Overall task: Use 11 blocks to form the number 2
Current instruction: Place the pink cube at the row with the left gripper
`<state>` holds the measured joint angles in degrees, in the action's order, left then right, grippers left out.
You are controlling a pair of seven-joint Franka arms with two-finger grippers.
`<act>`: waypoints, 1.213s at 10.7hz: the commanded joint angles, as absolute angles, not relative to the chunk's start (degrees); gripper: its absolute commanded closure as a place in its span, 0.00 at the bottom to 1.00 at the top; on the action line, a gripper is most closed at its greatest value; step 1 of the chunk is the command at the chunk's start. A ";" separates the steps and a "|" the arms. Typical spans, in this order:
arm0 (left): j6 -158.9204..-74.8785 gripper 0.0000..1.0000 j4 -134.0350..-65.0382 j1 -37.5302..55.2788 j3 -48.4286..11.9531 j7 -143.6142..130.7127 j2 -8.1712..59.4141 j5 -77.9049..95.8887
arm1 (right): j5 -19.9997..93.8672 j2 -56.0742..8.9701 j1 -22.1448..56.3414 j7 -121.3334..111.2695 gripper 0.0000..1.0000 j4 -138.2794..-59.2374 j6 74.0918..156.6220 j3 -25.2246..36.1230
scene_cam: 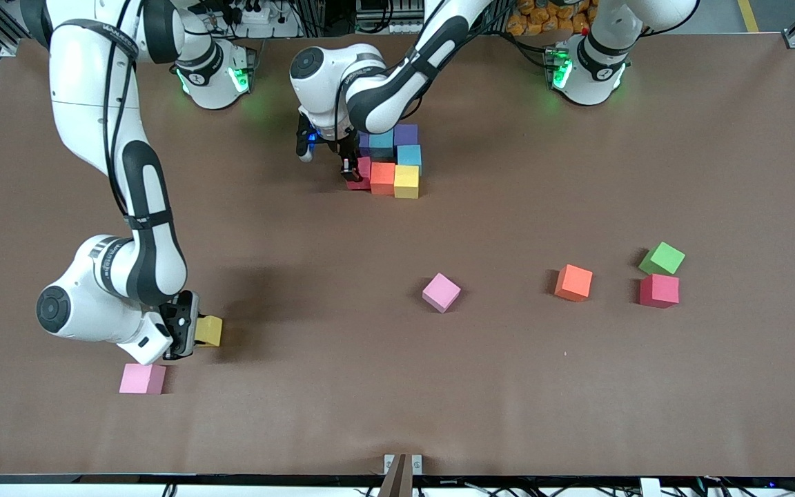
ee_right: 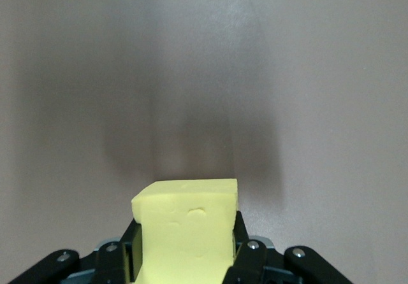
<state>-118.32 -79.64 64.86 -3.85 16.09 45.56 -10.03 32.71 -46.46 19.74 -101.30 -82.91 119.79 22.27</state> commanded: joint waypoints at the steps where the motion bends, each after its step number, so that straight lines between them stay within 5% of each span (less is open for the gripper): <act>1: -118.39 0.80 -79.19 65.57 -3.08 16.88 45.88 -11.07 | 33.84 -44.92 20.65 -95.74 0.69 -82.97 116.12 22.32; 13: -122.43 0.77 -79.10 65.57 -1.67 17.14 47.20 -13.45 | 33.57 -42.80 26.89 -82.62 0.70 -83.14 110.74 27.33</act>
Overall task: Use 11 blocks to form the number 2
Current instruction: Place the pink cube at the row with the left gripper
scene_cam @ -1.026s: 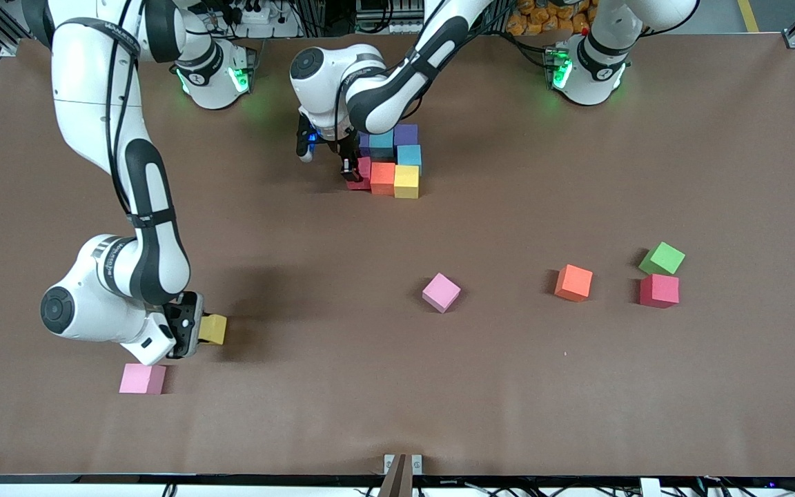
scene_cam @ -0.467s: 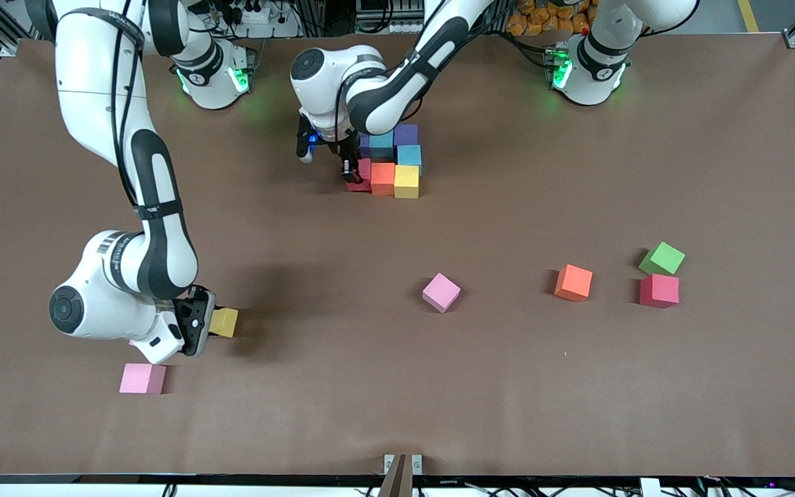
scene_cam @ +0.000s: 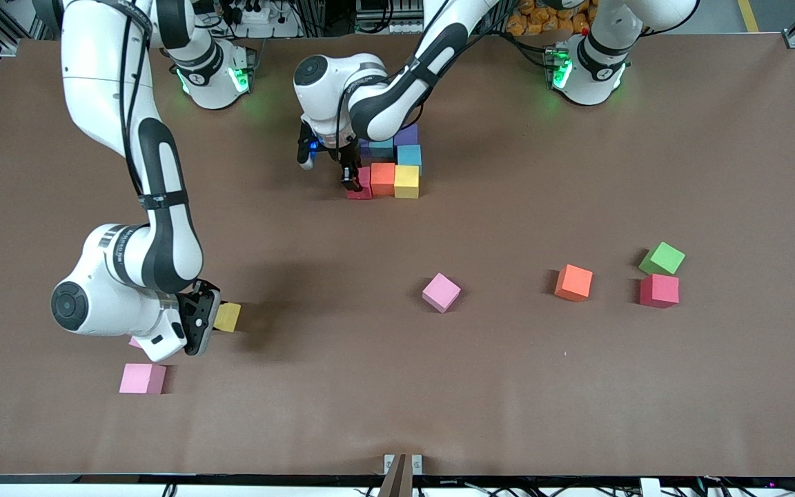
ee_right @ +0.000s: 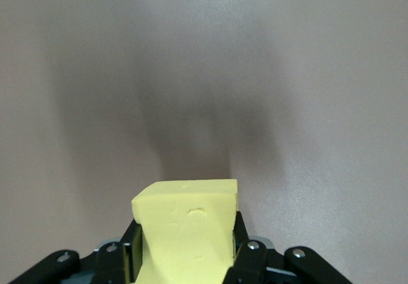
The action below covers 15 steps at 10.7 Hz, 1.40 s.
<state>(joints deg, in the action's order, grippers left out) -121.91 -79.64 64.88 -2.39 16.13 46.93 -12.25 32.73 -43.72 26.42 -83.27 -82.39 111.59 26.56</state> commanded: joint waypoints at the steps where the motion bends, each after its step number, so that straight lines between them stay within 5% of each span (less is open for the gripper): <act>1: -122.43 0.77 -79.10 65.57 -1.67 17.14 47.20 -13.45 | 33.84 -42.80 26.89 -82.53 0.70 -83.32 110.39 27.33; 2: -122.43 0.76 -79.10 65.57 -1.67 16.88 47.20 -13.45 | 33.84 -42.80 26.89 -81.66 0.70 -83.23 109.61 27.33; 4: -122.43 0.00 -79.19 65.57 -1.76 12.16 47.11 -12.75 | 33.84 -42.80 26.72 -81.12 0.70 -83.32 109.07 27.33; 8: -121.04 0.00 -79.10 66.62 -1.93 5.54 43.52 -12.66 | 33.93 -42.80 26.54 -80.69 0.70 -83.58 108.64 27.33; 15: -90.56 0.00 -79.01 55.06 -1.67 2.02 24.63 -9.58 | 34.19 -41.31 32.59 -63.05 0.70 -83.76 105.64 28.30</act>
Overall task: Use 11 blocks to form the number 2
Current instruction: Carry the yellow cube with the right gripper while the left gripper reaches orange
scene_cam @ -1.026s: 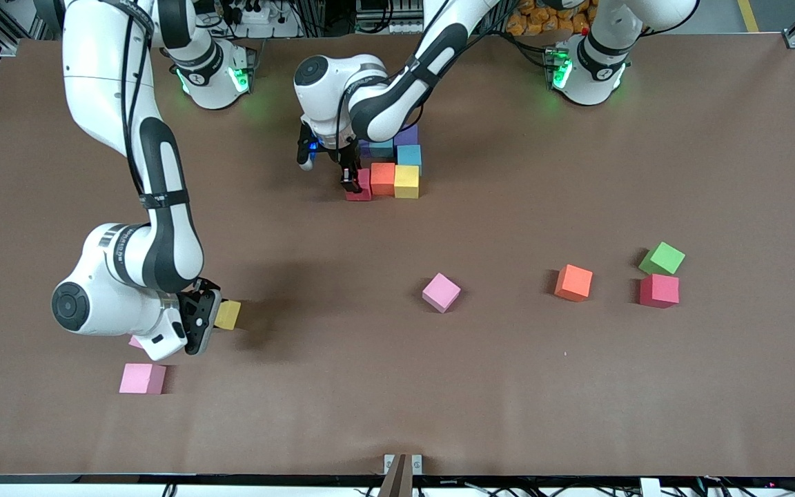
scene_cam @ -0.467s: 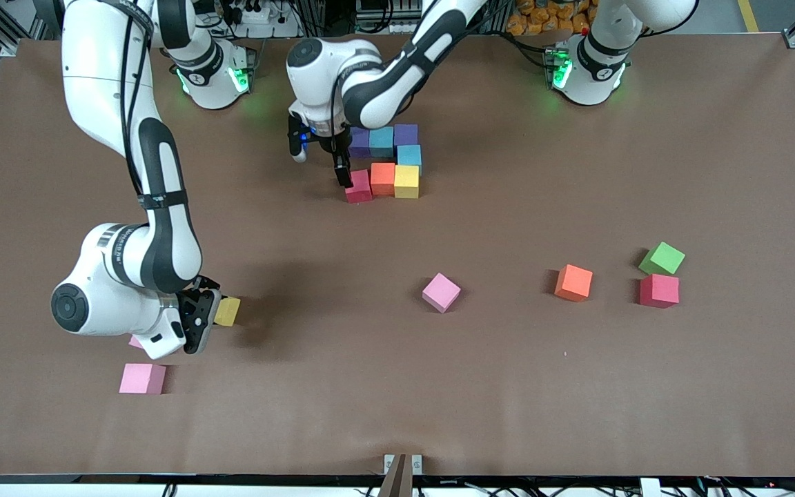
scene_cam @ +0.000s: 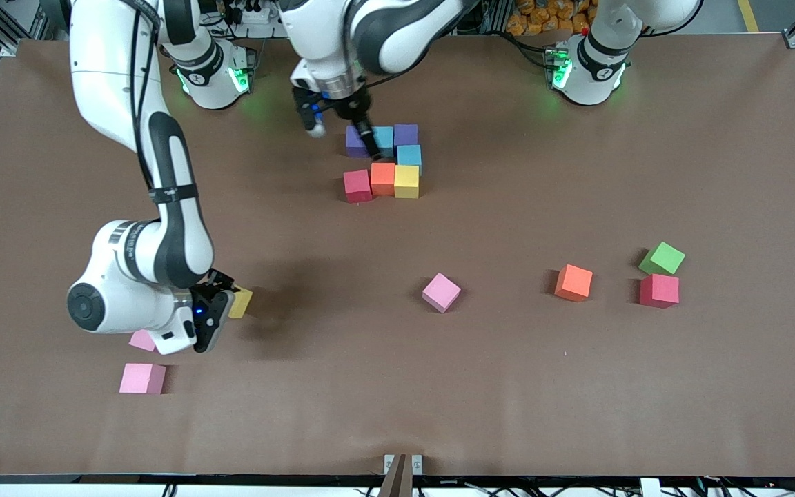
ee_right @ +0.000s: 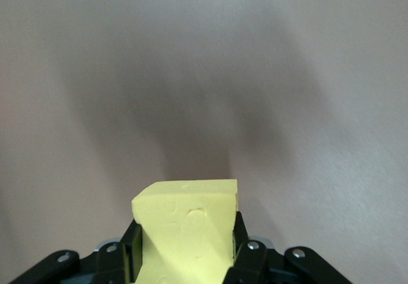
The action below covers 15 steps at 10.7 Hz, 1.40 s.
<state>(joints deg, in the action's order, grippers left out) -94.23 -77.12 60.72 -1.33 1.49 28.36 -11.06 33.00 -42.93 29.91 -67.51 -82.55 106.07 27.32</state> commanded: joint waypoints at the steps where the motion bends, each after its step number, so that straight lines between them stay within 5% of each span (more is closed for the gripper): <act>1: -88.35 0.00 -79.01 50.58 -1.23 1.85 22.87 -9.23 | 34.19 -40.79 34.35 -59.10 0.70 -83.85 105.91 28.65; 6: -88.40 0.00 -81.02 29.73 -0.09 11.34 21.01 -10.71 | 37.15 -39.29 53.13 -43.96 0.71 -88.75 107.66 43.73; 8: -96.28 0.00 -85.67 24.19 -0.18 11.51 20.05 -11.08 | 41.20 -39.46 63.67 -41.41 0.72 -94.54 111.07 52.52; 11: -116.31 0.00 -101.73 19.51 3.58 7.93 15.04 -6.87 | 44.29 -39.46 76.86 -34.04 0.72 -102.10 115.91 60.97; 15: -120.56 0.00 -106.15 20.30 4.48 -4.80 16.69 -5.89 | 50.27 -39.37 86.64 -29.12 0.73 -109.84 122.49 65.38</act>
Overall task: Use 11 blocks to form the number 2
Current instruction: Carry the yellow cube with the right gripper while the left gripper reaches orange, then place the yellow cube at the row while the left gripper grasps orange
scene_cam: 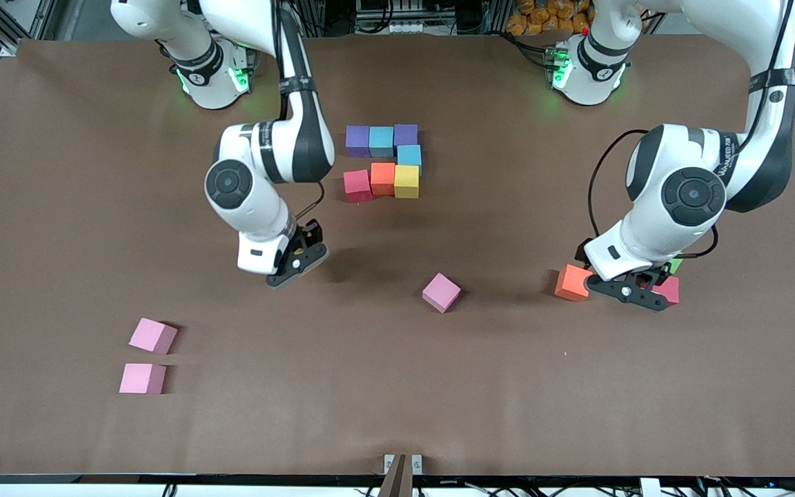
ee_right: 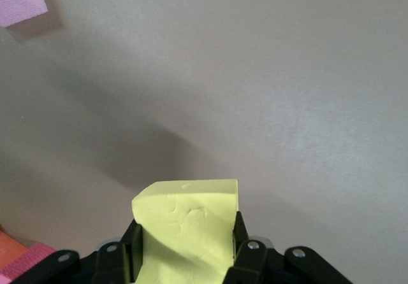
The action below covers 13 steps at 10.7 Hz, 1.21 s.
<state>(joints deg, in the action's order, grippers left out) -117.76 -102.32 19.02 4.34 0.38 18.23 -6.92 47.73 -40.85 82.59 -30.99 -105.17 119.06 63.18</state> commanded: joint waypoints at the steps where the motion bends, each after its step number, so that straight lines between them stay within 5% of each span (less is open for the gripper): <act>1: -122.76 0.00 -108.00 20.65 4.57 -7.10 17.31 -6.50 | 50.27 -39.37 89.10 -24.92 0.75 -110.99 124.69 65.48; 6: -128.05 0.00 -111.36 20.74 4.57 -7.73 20.38 -7.47 | 56.39 -40.08 97.19 -14.94 0.75 -117.23 133.76 64.25; 13: -134.20 0.00 -111.80 20.74 4.75 -7.82 25.75 -7.47 | 65.74 -40.08 99.22 -7.39 0.77 -121.90 136.23 58.45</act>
